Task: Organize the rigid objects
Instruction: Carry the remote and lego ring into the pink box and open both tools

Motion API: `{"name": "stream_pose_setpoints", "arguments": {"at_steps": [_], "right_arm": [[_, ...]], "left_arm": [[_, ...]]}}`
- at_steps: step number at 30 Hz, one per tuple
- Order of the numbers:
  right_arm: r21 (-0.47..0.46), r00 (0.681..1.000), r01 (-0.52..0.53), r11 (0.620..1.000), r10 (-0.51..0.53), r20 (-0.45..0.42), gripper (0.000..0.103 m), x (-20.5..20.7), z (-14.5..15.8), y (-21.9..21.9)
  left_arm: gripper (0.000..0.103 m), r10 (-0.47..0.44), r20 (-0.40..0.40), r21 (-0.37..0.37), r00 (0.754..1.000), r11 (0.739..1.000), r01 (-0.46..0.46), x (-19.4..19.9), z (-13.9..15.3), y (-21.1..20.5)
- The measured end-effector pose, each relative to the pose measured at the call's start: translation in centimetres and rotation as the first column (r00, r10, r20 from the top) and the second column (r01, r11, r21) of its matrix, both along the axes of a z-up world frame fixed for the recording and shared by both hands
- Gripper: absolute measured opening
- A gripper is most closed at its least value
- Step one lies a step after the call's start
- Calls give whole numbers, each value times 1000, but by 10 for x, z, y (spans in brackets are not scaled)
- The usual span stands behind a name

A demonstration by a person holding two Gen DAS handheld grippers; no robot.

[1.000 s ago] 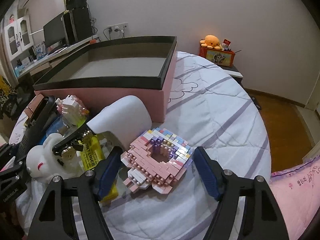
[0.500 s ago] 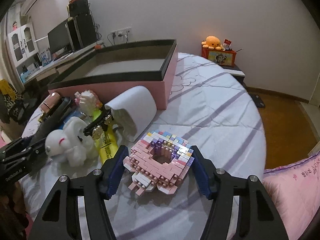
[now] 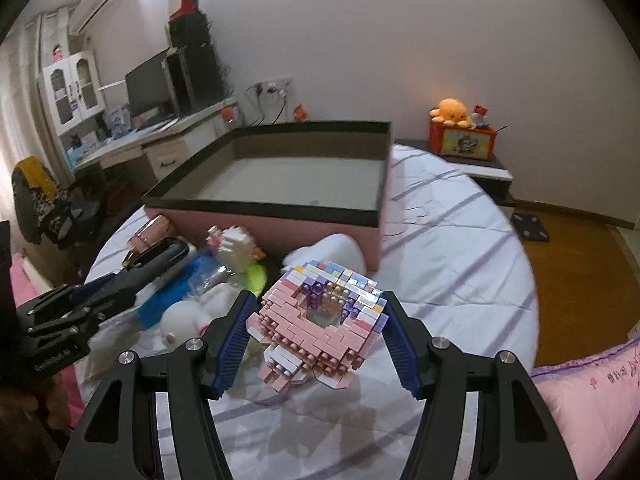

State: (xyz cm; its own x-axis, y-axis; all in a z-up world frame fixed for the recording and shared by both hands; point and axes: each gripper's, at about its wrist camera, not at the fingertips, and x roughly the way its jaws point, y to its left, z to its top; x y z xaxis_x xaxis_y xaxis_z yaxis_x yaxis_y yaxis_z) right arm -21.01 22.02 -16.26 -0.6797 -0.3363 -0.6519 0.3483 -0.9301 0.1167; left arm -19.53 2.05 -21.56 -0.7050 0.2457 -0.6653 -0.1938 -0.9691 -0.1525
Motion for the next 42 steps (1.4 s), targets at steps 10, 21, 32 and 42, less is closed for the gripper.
{"name": "stream_pose_setpoints", "arguments": {"at_steps": [10, 21, 32, 42], "right_arm": [[-21, 999, -6, 1000, 7, 32, 64, -5, -11, 1], [-15, 1000, -21, 1000, 21, -6, 64, -10, 5, -2], [23, 991, -77, 997, 79, -108, 64, -45, 44, -32], [61, 995, -75, 995, 79, -63, 64, -125, 28, -65]], "left_arm": [[48, -1, 13, -6, 1000, 1000, 1, -16, -7, 6], [44, -10, -60, 10, 998, 1000, 10, -6, 27, -3], [44, -37, -175, 3, 984, 999, 38, -58, 87, -6], [44, -46, -93, 11, 995, 999, 47, -148, 65, -5]]}}
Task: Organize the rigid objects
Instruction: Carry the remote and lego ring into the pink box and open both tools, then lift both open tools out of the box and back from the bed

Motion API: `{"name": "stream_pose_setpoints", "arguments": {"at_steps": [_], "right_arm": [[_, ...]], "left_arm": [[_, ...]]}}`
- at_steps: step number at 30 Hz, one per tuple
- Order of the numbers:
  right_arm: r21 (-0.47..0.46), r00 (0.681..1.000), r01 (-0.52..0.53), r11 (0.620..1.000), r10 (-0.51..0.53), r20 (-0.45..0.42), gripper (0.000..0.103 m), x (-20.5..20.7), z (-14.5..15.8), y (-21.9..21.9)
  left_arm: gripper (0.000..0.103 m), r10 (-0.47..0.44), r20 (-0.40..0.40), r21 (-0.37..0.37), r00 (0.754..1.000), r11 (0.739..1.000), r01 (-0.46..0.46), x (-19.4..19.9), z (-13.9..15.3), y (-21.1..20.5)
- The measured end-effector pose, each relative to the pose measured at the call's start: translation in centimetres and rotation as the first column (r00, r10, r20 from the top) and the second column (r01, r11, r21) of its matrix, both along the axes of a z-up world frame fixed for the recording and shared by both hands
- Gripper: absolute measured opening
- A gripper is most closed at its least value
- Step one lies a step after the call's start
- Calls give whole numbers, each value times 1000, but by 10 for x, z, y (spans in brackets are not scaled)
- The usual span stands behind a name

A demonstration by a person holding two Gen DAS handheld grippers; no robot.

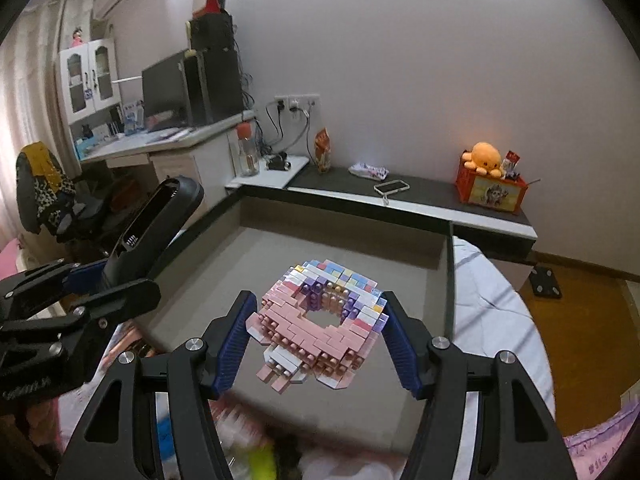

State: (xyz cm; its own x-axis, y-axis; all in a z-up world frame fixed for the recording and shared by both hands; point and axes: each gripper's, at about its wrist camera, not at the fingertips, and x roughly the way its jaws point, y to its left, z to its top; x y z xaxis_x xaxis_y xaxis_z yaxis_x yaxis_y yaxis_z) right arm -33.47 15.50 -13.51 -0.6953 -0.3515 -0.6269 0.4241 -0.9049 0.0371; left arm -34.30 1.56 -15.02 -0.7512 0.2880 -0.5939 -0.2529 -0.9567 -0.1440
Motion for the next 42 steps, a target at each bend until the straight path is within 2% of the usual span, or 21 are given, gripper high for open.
{"name": "stream_pose_setpoints", "arguments": {"at_steps": [4, 7, 11, 12, 13, 14, 15, 17, 19, 21, 23, 25, 27, 29, 31, 34, 42], "right_arm": [[20, 998, -10, 1000, 9, 69, 64, -18, -22, -8], [30, 997, -14, 999, 12, 73, 64, -20, -24, -10], [15, 997, -2, 1000, 0, 80, 65, -21, -20, -3], [14, 997, 8, 1000, -9, 75, 69, -20, -20, -1], [15, 997, 14, 1000, -15, 74, 80, -21, -19, 0], [6, 998, 25, 1000, -25, 65, 82, -18, -17, 3], [-12, 998, 28, 1000, -28, 60, 82, -16, -14, 6], [-56, 998, 40, 998, -37, 51, 82, -9, -7, 12], [-86, 998, 62, 994, -60, 23, 82, 3, 4, 20], [-123, 996, 76, 990, -80, -25, 82, 22, 18, 29], [-151, 991, 89, 985, -102, -81, 82, 44, 32, 38], [-165, 981, 110, 980, -134, -142, 84, 66, 43, 44], [-169, 965, 127, 977, -162, -208, 87, 94, 53, 51], [-173, 949, 149, 974, -190, -253, 91, 116, 60, 57], [-180, 939, 162, 970, -208, -274, 103, 132, 64, 63], [-201, 921, 156, 967, -216, -324, 103, 161, 67, 70], [-195, 922, 154, 969, -212, -325, 103, 197, 67, 73]], "left_arm": [[44, 8, 61, -6, 998, 1000, -7, -20, -22, -1], [44, 15, 91, -11, 996, 1000, -14, -24, -32, 1], [44, 52, 80, -12, 995, 999, -51, -20, -31, -2], [48, 53, 78, -3, 996, 999, -52, -18, -29, -5], [52, 57, 72, -2, 996, 998, -57, -15, -26, -7], [63, 62, 65, -4, 996, 998, -62, -11, -24, -9], [73, 71, 53, -9, 996, 997, -70, -1, -19, -8], [76, 89, 28, -3, 996, 996, -89, 12, -10, -15], [86, 98, 2, 9, 995, 995, -98, 29, 1, -23], [97, 120, -40, 7, 992, 993, -120, 48, 12, -29], [102, 162, -99, 13, 982, 987, -161, 72, 24, -37], [103, 201, -155, 30, 967, 980, -198, 100, 35, -45], [103, 218, -177, 45, 960, 976, -213, 121, 40, -51], [103, 222, -173, 45, 960, 975, -217, 134, 42, -54], [103, 222, -168, 41, 961, 975, -218, 146, 42, -57], [103, 204, -174, 16, 963, 979, -204, 167, 42, -56], [103, 139, -198, -20, 970, 989, -145, 206, 50, -41]]}}
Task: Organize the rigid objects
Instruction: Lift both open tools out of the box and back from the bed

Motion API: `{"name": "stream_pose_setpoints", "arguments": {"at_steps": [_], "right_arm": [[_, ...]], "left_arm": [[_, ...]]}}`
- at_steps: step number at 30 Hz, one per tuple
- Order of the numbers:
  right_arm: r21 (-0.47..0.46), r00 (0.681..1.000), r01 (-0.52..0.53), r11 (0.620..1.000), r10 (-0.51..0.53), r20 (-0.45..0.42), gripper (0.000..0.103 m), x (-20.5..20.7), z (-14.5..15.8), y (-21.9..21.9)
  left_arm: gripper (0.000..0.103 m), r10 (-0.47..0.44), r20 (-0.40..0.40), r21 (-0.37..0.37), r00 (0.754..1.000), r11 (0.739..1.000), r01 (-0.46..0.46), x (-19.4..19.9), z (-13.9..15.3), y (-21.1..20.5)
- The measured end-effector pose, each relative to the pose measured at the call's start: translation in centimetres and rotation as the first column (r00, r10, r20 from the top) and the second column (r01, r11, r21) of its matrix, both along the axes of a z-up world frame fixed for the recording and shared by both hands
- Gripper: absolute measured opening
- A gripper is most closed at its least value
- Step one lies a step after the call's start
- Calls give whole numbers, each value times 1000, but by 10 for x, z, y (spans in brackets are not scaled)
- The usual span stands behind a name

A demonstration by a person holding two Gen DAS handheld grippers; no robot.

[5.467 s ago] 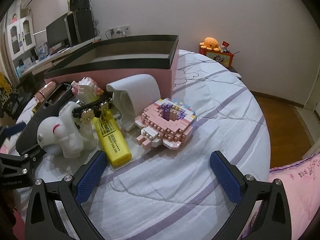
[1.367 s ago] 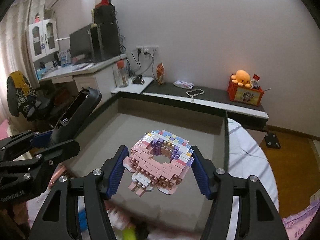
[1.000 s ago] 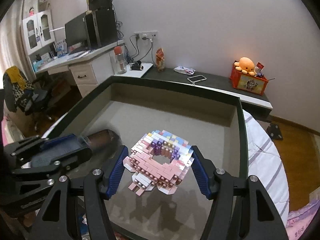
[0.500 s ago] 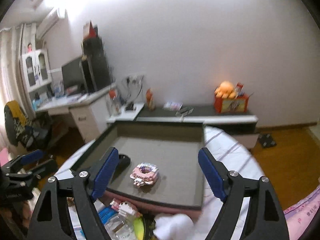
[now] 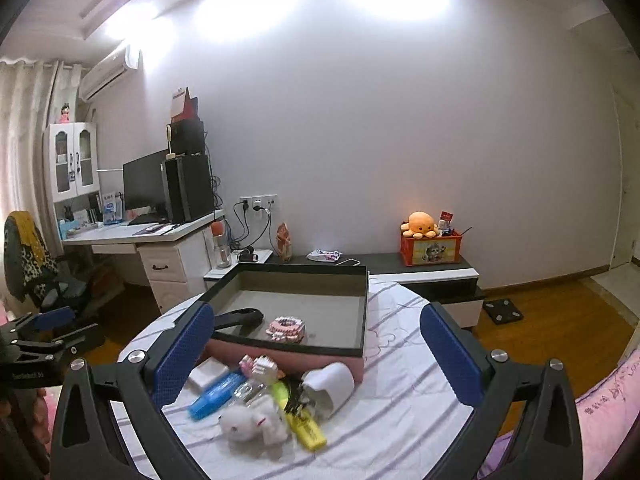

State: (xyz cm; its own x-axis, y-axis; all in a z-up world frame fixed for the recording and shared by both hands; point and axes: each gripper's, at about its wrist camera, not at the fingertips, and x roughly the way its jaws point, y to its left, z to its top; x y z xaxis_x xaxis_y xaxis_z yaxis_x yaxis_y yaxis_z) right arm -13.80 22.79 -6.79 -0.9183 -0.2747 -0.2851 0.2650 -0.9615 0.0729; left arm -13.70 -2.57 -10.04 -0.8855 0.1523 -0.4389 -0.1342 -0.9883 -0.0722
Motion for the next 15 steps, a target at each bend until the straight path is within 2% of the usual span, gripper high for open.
{"name": "stream_pose_setpoints", "arguments": {"at_steps": [8, 15], "right_arm": [[20, 1000, -11, 1000, 11, -5, 103, 19, 4, 2], [24, 999, -22, 999, 21, 27, 103, 20, -3, 1]], "left_arm": [[103, -40, -8, 2, 999, 999, 40, 17, 9, 5], [103, -24, 9, -1, 1000, 1000, 24, 15, 5, 5]]}}
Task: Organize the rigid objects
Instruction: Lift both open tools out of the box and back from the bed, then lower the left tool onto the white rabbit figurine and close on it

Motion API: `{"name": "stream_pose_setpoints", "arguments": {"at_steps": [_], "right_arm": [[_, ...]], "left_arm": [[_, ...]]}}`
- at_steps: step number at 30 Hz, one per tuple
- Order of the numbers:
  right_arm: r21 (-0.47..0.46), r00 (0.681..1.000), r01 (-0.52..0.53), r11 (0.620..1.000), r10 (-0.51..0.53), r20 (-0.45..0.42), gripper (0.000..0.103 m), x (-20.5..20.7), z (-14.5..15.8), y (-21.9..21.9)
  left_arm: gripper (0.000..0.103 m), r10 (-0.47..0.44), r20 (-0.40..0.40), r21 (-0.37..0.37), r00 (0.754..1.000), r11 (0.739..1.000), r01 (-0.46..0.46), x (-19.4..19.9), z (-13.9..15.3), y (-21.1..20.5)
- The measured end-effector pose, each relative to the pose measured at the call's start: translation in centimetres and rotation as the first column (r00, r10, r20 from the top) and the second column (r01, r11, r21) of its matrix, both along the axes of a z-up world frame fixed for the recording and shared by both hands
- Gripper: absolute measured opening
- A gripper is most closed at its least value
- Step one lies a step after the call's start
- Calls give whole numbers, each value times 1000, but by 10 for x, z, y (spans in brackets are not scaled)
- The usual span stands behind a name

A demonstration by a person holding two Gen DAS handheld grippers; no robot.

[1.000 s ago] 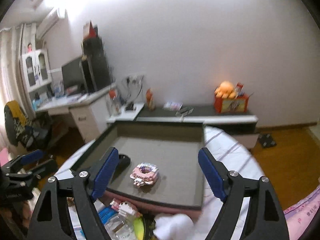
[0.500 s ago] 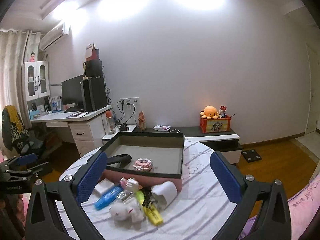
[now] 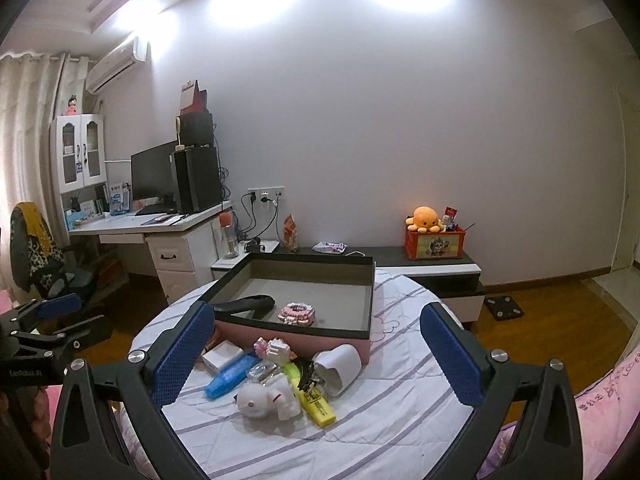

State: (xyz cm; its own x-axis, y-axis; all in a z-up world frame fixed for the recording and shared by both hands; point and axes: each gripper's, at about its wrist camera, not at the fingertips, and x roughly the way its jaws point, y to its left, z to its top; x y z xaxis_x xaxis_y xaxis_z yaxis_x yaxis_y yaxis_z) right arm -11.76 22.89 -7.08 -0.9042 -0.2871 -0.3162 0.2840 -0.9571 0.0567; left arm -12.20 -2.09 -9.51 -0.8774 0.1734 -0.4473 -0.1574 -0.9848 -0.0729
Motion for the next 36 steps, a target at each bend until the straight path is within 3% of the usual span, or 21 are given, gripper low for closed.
{"name": "stream_pose_setpoints", "arguments": {"at_steps": [9, 13, 24, 32, 36], "right_arm": [[0, 996, 16, 1000, -16, 84, 103, -19, -21, 5], [-5, 992, 32, 999, -31, 120, 103, -29, -32, 10], [-31, 973, 57, 998, -49, 225, 103, -66, -66, 34], [-72, 957, 83, 994, -59, 283, 103, -87, -85, 59], [-82, 949, 87, 993, -57, 310, 103, -97, -93, 64]], "left_arm": [[103, -27, 68, -31, 997, 999, 29, -20, -25, 19], [103, -81, 106, -47, 991, 995, 86, -32, -41, 41], [103, -209, 244, -118, 947, 963, 243, -69, -93, 119], [103, -184, 272, -163, 945, 959, 234, -92, -116, 144], [99, -194, 289, -206, 937, 944, 259, -96, -126, 155]]}}
